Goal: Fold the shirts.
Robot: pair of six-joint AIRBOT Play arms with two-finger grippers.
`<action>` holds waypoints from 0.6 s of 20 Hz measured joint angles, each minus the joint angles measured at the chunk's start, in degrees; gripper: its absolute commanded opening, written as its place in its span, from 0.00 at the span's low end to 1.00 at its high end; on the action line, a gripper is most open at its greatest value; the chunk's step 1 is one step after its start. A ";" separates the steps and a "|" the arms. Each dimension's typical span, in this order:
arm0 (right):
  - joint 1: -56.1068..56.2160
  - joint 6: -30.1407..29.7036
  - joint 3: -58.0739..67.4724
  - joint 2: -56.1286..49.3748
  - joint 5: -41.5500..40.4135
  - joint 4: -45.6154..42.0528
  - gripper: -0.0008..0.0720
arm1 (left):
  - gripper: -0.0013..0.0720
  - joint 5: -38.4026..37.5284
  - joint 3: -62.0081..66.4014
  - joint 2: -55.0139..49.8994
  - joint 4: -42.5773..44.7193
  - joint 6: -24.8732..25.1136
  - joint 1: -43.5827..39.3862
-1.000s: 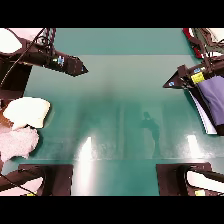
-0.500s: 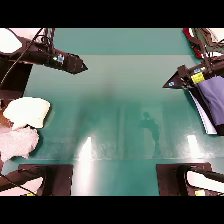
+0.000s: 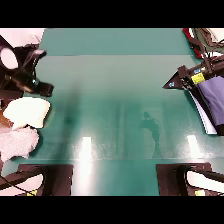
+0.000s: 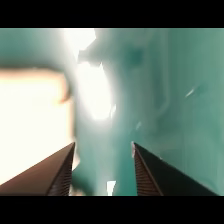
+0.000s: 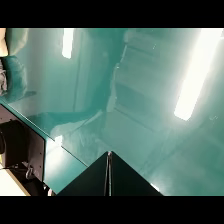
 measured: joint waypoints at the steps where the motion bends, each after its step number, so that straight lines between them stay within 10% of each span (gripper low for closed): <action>1: 0.00 0.00 0.00 0.00 0.00 0.00 0.04 | 0.62 0.50 -2.67 0.00 1.55 -0.72 1.70; 7: 0.00 0.00 0.00 0.00 -0.63 -0.02 0.04 | 0.57 7.87 -13.90 0.00 5.64 -3.56 8.24; 9: 0.00 0.00 0.00 0.00 -0.70 -0.02 0.04 | 0.04 9.77 -15.72 0.02 6.01 -3.91 8.96; 12: 0.00 0.00 0.00 0.00 -0.85 -0.02 0.04 | 0.05 11.50 -16.90 0.02 6.40 -4.13 9.46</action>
